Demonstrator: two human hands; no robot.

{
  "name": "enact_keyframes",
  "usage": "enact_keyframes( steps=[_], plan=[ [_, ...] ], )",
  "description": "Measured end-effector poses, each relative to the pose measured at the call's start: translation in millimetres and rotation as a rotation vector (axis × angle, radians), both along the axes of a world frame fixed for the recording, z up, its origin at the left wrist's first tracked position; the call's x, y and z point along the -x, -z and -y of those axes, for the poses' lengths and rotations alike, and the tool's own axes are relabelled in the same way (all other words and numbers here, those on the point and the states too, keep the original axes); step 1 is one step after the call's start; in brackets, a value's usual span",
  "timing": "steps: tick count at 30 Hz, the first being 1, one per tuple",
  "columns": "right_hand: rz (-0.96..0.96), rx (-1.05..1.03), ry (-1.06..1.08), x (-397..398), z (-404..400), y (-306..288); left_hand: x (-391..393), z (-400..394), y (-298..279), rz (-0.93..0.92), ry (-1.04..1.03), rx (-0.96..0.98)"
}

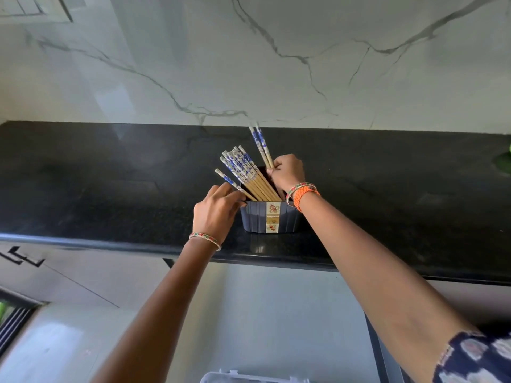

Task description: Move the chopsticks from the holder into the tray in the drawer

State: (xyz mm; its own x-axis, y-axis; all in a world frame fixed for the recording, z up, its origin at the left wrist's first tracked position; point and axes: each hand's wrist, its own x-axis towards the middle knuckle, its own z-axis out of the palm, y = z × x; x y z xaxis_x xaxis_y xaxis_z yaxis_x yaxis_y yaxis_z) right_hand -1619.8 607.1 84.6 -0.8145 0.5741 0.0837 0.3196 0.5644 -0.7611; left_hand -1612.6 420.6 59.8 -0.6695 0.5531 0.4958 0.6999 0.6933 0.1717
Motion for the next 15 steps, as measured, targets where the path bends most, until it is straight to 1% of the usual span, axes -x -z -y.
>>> enact_keyframes(
  steps=[2, 4, 6, 8, 13, 15],
  plan=[
    [-0.136, 0.098, 0.070, -3, 4, -14, 0, 4, -2, 0.033, -0.030, -0.015],
    [-0.294, 0.193, 0.203, -7, 4, -29, -1, 5, -5, 0.099, -0.057, -0.041],
    [-0.462, 0.352, 0.350, -17, 2, -43, -6, 4, -9, 0.151, -0.064, -0.061],
    [-0.588, 0.535, 0.451, -31, -3, -54, -14, 4, -11, 0.175, -0.059, -0.100],
    [-0.757, 1.052, 0.534, -88, 3, -76, -53, 20, -8, 0.288, -0.034, -0.201],
    [-0.765, 1.173, 0.548, -114, 18, -76, -72, 32, 0, 0.337, -0.033, -0.239]
  ],
)
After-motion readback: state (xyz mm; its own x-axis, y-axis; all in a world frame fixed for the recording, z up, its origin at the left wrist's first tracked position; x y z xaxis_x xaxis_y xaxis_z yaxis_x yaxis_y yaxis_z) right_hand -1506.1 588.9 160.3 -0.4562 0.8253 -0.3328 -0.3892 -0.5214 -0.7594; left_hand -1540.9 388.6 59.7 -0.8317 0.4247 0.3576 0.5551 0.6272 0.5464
